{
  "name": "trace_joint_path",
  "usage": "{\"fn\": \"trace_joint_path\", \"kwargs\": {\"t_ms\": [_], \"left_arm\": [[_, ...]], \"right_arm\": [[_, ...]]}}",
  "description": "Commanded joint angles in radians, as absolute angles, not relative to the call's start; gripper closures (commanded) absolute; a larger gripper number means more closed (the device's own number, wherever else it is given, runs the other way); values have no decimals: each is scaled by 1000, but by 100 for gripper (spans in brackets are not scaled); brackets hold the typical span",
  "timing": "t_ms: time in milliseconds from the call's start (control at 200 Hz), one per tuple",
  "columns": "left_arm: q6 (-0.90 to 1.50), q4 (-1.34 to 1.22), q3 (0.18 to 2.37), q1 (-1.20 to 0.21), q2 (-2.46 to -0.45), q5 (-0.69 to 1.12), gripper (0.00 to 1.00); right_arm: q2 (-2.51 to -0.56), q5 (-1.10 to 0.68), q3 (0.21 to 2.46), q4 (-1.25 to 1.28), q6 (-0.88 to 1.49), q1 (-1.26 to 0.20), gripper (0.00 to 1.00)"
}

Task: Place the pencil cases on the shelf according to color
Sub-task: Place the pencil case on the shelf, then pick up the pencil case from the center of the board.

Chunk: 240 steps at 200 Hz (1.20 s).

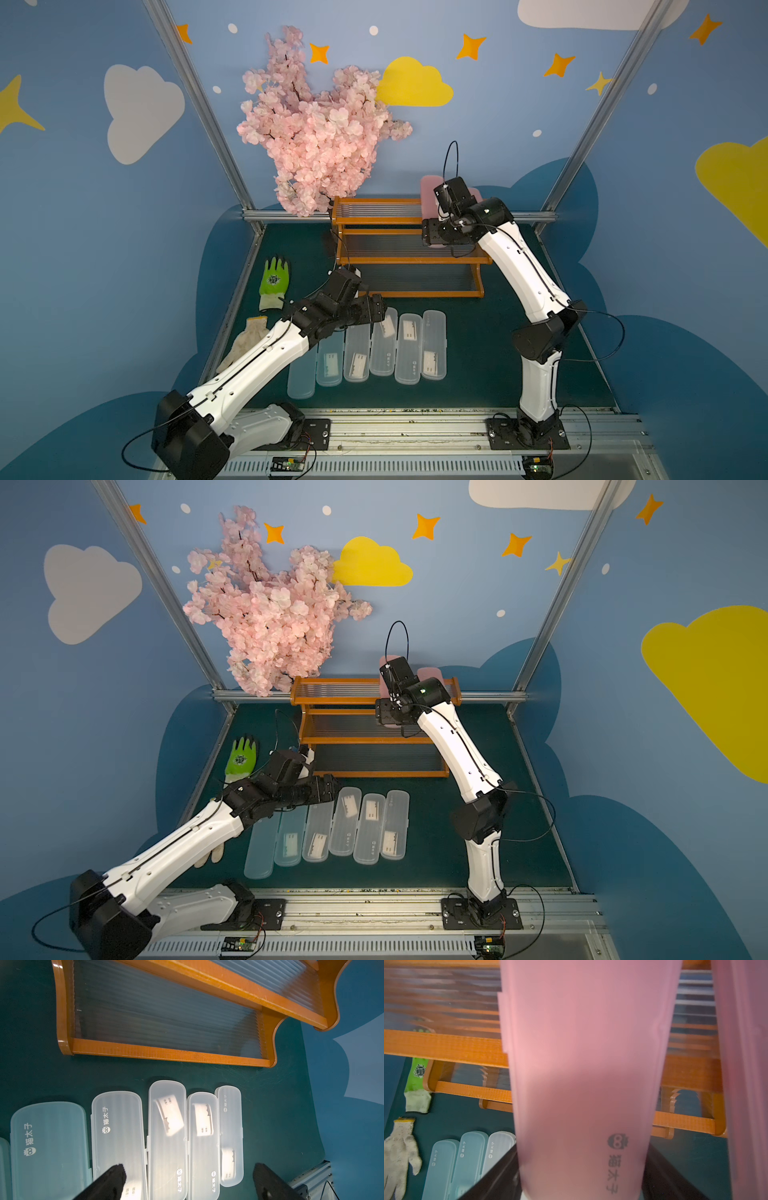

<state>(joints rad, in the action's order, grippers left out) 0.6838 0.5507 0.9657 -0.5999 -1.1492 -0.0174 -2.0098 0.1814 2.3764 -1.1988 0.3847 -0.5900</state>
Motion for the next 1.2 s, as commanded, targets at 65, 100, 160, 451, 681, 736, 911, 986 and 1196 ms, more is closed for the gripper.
{"fn": "trace_joint_path", "kwargs": {"t_ms": [65,100,160,451,681,736,911,986,1196], "left_arm": [[708,500,916,-595,-1088,-11,0],[714,497,905,-595,-1078,-12,0],[722,492,892,-595,-1069,-12,0],[733,502,900,-595,-1071,-8,0],[740,521,912,-595,-1058,-7,0],[736,545,920,-595,-1048,-16,0],[724,635,936,-594,-982,-54,0],[724,675,930,-594,-945,-65,0],[745,736,854,-595,-833,-49,0]], "right_arm": [[-2020,160,2433,-1218,393,-566,19],[-2024,157,2436,-1217,394,-564,18],[-2028,151,2438,-1216,397,-560,17],[-2037,126,2467,-1216,403,-546,11],[-2027,110,2549,-1212,413,-538,7],[-2003,123,2549,-1213,410,-538,5],[-1877,140,2458,-1214,387,-537,1],[-1791,158,2364,-1199,367,-543,2],[-1468,77,1891,-1030,337,-572,1]]}}
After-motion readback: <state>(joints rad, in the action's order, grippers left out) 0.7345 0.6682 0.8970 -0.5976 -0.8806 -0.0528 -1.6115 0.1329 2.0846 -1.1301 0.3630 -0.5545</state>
